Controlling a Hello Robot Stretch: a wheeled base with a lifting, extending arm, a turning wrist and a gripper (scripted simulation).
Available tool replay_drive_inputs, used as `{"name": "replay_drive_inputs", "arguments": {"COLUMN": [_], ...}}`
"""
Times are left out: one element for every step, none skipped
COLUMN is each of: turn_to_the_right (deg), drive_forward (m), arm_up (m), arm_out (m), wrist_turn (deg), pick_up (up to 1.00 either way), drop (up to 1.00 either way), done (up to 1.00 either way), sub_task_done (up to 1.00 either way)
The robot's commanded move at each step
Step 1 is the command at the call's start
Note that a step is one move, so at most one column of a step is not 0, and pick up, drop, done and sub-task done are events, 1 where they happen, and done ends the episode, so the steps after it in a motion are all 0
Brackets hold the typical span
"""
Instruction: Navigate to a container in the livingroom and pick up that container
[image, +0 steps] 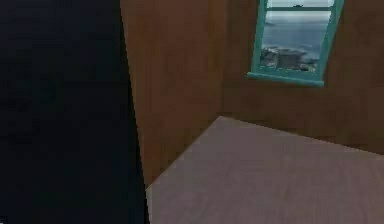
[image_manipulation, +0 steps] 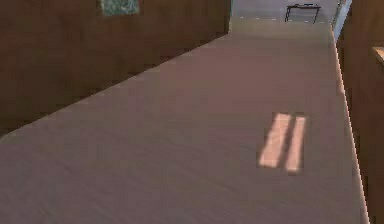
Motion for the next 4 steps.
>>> {"name": "replay_drive_inputs", "arguments": {"turn_to_the_right": [45.0, 45.0, 27.0, 0.0], "drive_forward": [0.00, 0.00, 0.00, 0.20], "arm_up": [0.00, 0.00, 0.00, 0.00], "arm_out": [0.00, 0.00, 0.00, 0.00], "wrist_turn": [0.0, 0.0, 0.0, 0.0], "pick_up": [0.00, 0.00, 0.00, 0.00], "drop": [0.00, 0.00, 0.00, 0.00], "done": [0.00, 0.00, 0.00, 0.00], "sub_task_done": [0.00, 0.00, 0.00, 0.00]}}
